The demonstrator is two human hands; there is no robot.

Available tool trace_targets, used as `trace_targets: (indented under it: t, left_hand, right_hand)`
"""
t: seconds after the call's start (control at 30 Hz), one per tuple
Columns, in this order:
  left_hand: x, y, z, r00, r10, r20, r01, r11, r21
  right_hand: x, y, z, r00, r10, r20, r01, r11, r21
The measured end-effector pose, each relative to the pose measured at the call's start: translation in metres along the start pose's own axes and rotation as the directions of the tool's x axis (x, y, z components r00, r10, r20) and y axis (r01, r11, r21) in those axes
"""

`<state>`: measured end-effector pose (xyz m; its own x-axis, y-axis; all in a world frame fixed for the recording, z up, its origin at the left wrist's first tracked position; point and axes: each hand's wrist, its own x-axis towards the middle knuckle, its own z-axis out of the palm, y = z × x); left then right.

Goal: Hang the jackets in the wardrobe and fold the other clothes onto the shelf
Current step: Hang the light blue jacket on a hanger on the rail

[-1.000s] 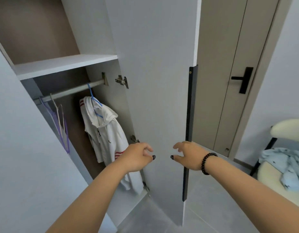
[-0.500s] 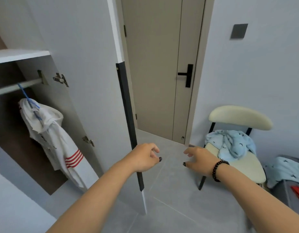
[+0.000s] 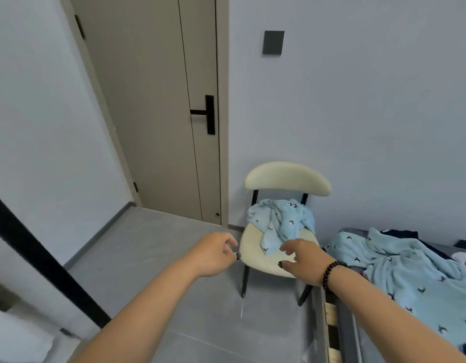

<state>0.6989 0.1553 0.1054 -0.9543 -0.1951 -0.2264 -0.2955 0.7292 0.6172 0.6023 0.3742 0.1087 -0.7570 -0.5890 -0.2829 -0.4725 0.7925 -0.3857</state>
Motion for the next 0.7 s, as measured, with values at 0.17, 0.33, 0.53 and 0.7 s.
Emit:
trace_targets:
  t: [0.17, 0.33, 0.53, 0.7]
  left_hand:
    - [0.056, 0.027, 0.029, 0.997, 0.022, 0.072, -0.021, 0.999, -0.025]
    - [0.107, 0.043, 0.042, 0.990, 0.035, 0.138, -0.029, 0.999, -0.040]
    - [0.186, 0.040, 0.035, 0.982, 0.047, 0.182, -0.037, 0.998, -0.055]
    - [0.258, 0.030, 0.027, 0.975, 0.038, 0.220, -0.011, 0.992, -0.123]
  right_hand:
    - [0.018, 0.055, -0.012, 0.998, 0.060, 0.007, -0.060, 0.998, 0.025]
    - [0.049, 0.089, -0.015, 0.994, 0.109, 0.024, -0.110, 0.992, 0.061]
    - [0.115, 0.110, -0.020, 0.988, 0.145, 0.043, -0.149, 0.983, 0.105]
    - [0.187, 0.122, -0.036, 0.982, 0.182, 0.048, -0.186, 0.975, 0.120]
